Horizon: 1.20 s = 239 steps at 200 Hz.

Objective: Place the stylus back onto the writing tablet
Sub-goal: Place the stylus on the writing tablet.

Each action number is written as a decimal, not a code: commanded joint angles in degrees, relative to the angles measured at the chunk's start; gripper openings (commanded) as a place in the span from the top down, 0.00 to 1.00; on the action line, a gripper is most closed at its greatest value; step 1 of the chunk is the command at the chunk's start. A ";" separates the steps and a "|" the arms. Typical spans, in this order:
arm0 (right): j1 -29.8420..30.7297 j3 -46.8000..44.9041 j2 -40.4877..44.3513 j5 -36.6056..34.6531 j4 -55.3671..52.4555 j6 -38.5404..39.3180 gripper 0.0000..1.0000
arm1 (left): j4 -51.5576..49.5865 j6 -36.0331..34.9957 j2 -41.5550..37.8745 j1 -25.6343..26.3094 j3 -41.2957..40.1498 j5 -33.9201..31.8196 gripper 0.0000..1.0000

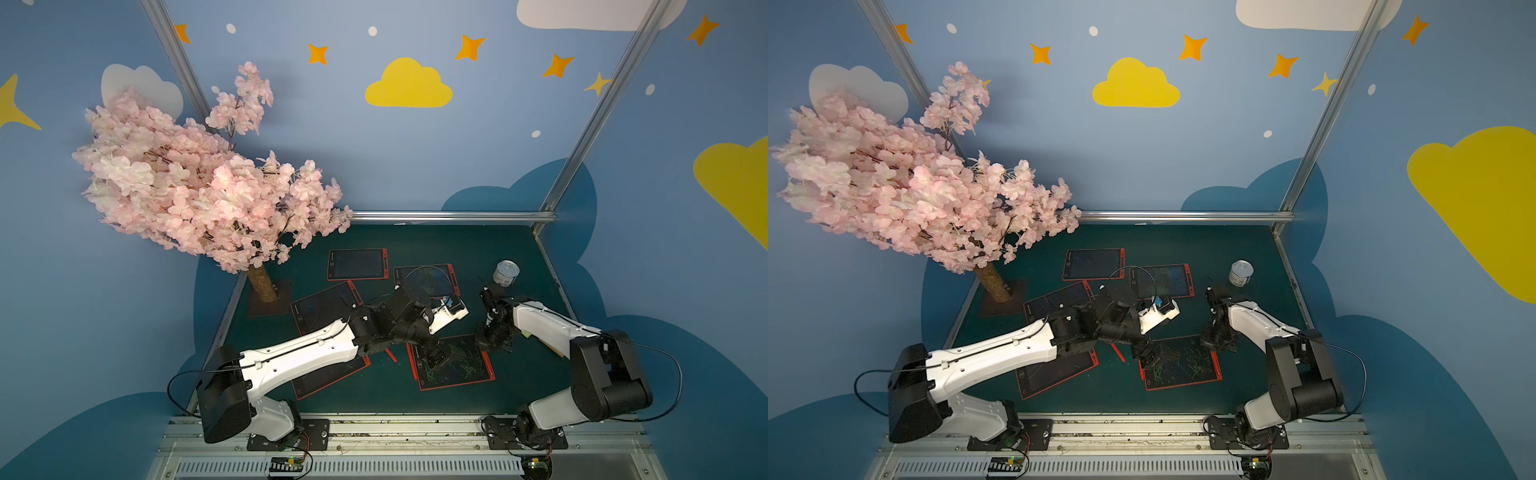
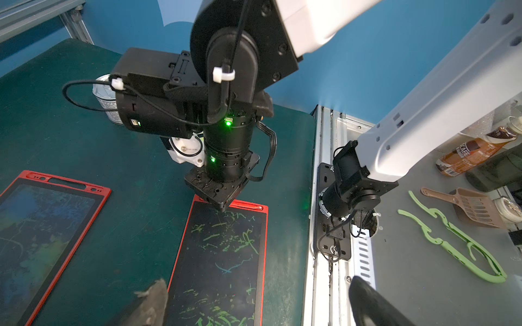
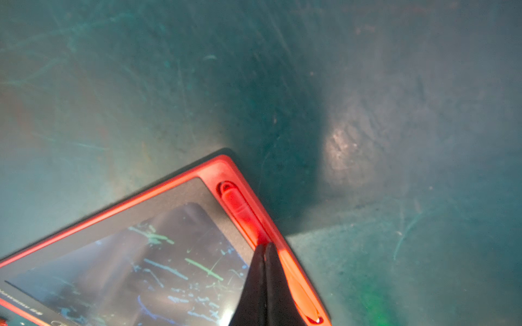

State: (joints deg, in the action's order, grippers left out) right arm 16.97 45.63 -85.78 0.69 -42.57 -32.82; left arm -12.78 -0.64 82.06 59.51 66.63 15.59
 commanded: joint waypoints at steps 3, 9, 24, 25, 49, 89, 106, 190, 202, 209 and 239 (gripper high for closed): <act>-0.10 -1.42 -2.16 -0.94 0.55 -0.84 1.00 | -0.14 -0.67 -1.13 0.26 0.17 -0.13 0.01; -0.05 -1.43 -2.20 -0.95 0.55 -0.84 1.00 | -0.14 -0.67 -1.12 0.26 0.19 -0.13 0.00; -0.05 -1.39 -2.20 -1.04 0.55 -0.84 1.00 | -0.19 -0.68 -1.15 0.28 0.18 -0.13 0.00; 0.02 -1.40 -2.25 -0.99 0.55 -0.84 1.00 | -0.21 -0.68 -1.17 0.27 0.17 -0.13 0.01; 0.06 -1.30 -2.46 -1.00 0.46 -0.84 1.00 | -0.23 -0.68 -1.17 0.27 0.17 -0.12 0.01; 0.00 -1.19 -2.70 -1.04 0.47 -0.80 1.00 | -0.23 -0.74 -1.27 0.27 0.17 -0.14 0.01; 0.05 -1.12 -2.82 -1.24 0.26 -0.89 1.00 | -0.23 -0.72 -1.28 0.26 0.19 -0.15 0.01; 0.52 -0.32 -3.76 -2.15 -0.27 -0.97 1.00 | -0.23 -0.70 -1.38 0.26 0.17 -0.17 0.01; 0.80 -0.02 -4.31 -2.88 -0.88 -1.27 1.00 | -0.28 -0.67 -1.38 0.27 0.25 -0.10 0.01; 1.03 0.25 -4.53 -3.41 -1.19 -1.45 1.00 | -0.27 -0.75 -1.30 0.34 0.29 -0.12 0.01; 2.48 1.65 -6.10 -4.88 -2.31 -1.67 1.00 | -0.32 -0.82 -1.25 0.35 0.21 -0.29 0.01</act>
State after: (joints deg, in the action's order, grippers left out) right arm 18.44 47.81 -88.29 -0.93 -44.42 -33.71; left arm -12.80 -0.86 82.06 59.68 66.63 15.40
